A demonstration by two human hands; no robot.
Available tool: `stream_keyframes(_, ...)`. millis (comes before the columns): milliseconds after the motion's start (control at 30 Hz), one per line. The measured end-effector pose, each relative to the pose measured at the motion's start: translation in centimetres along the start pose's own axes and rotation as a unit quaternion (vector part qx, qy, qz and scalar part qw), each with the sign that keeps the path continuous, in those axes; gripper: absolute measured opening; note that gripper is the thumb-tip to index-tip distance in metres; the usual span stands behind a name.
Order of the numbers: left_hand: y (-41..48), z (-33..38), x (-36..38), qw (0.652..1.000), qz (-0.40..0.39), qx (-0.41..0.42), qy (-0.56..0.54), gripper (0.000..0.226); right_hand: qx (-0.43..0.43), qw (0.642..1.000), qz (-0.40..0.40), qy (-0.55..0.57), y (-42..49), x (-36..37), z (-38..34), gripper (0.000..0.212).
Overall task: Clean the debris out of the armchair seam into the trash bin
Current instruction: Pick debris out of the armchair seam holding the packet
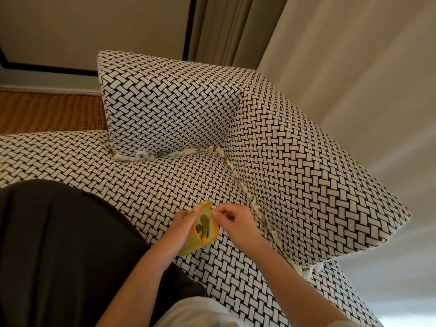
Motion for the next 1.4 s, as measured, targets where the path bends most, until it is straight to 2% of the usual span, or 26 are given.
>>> stream_keyframes(133, 0.9, 0.1, 0.0, 0.999, 0.034, -0.024, 0.008, 0.062, 0.037, 0.996, 0.071, -0.027, 0.0, -1.5, 1.7, 0.016)
stream_keyframes(233, 1.1, 0.5, 0.3, 0.996, 0.059, -0.045, 0.040, 0.055, 0.073, 0.989, 0.078, -0.098, -0.2, -3.0, 4.6, 0.010)
stream_keyframes(400, -0.6, 0.4, 0.2, 0.999, -0.012, -0.004, 0.038, 0.067, 0.165, 0.964, 0.104, -0.182, -1.1, -5.8, 9.0, 0.008)
stream_keyframes(533, -0.9, 0.5, 0.1, 0.999, -0.011, 0.004, 0.047, 0.088, 0.200, 0.920, 0.118, -0.317, -1.9, -7.7, 10.4, 0.009)
stream_keyframes(633, -1.4, 0.6, 0.2, 0.999, -0.027, 0.003, 0.044, 0.080, 0.204, 0.890, 0.101, -0.395, -2.0, -8.0, 10.8, 0.010)
stream_keyframes(767, -0.9, 0.6, 0.3, 0.998, -0.007, -0.008, 0.060, 0.078, 0.204, 0.854, 0.097, -0.468, -1.9, -7.9, 11.1, 0.012)
stream_keyframes(967, -0.8, 0.6, 0.3, 0.997, 0.022, -0.035, 0.072, 0.045, 0.209, 0.833, 0.104, -0.501, -1.4, -7.4, 11.9, 0.020)
stream_keyframes(1133, -0.1, 0.7, 0.1, 0.995, 0.022, -0.028, 0.093, 0.058, 0.237, 0.827, 0.094, -0.502, -0.4, -6.8, 11.6, 0.019)
stream_keyframes(1267, -3.2, 1.5, -0.2, 0.997, -0.036, -0.018, 0.065, 0.054, 0.250, 0.821, 0.099, -0.504, -0.4, -6.5, 11.6, 0.017)
stream_keyframes(1400, -4.7, 2.0, -0.7, 0.998, -0.044, 0.013, 0.051, 0.061, 0.228, 0.812, 0.105, -0.527, -1.0, -6.2, 11.5, 0.017)
Point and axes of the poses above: each hand's wrist, its own y-axis towards the middle knuckle, its own x-axis out of the palm, z = x × y, the point moved 4 cm from there along y, towards the middle knuckle, and after that the axes turned 9 degrees about z, right-handed, at the moved point
